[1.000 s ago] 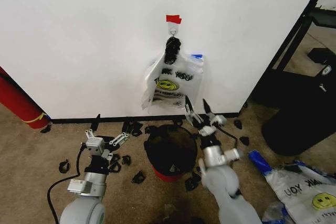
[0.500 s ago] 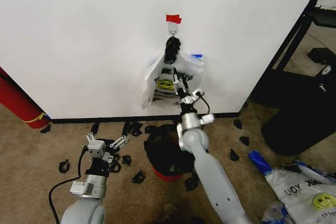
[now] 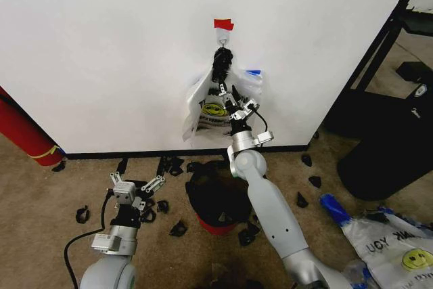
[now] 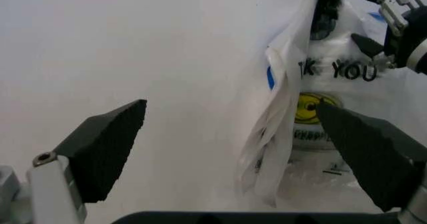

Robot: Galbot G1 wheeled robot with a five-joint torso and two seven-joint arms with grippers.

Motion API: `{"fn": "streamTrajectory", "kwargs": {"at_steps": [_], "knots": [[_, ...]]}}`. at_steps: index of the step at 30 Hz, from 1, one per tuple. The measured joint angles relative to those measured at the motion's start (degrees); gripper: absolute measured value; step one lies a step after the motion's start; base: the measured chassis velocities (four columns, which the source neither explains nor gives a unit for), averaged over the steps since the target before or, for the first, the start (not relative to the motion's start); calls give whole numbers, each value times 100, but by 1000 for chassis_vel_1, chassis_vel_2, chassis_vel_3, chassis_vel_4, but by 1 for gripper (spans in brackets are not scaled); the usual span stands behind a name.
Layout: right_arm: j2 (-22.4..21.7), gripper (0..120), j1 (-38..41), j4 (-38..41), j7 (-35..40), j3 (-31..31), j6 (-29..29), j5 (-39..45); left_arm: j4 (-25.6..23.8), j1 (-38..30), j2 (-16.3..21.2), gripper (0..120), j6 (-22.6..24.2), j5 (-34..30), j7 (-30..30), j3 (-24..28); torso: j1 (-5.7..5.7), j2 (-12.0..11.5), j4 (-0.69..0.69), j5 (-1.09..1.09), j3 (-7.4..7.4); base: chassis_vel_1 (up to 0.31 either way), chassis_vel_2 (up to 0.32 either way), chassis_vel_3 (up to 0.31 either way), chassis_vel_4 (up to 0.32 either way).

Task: Pick up the garbage bag from the wall and place it over the trash bin.

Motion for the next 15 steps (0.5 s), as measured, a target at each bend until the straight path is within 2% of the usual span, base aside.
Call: {"fn": "streamTrajectory", "kwargs": {"at_steps": [3,15], "knots": [[3,81,86,-162,-73,77,0,-123,38,-51,-13,100,12,23,0,33,0,0,0,0,0,0,0,0,0],[-5,80,112,-405,-411,-47,75,-557,93,-69,-24,100,12,70,1,43,0,0,1,0,0,0,0,0,0]]}}
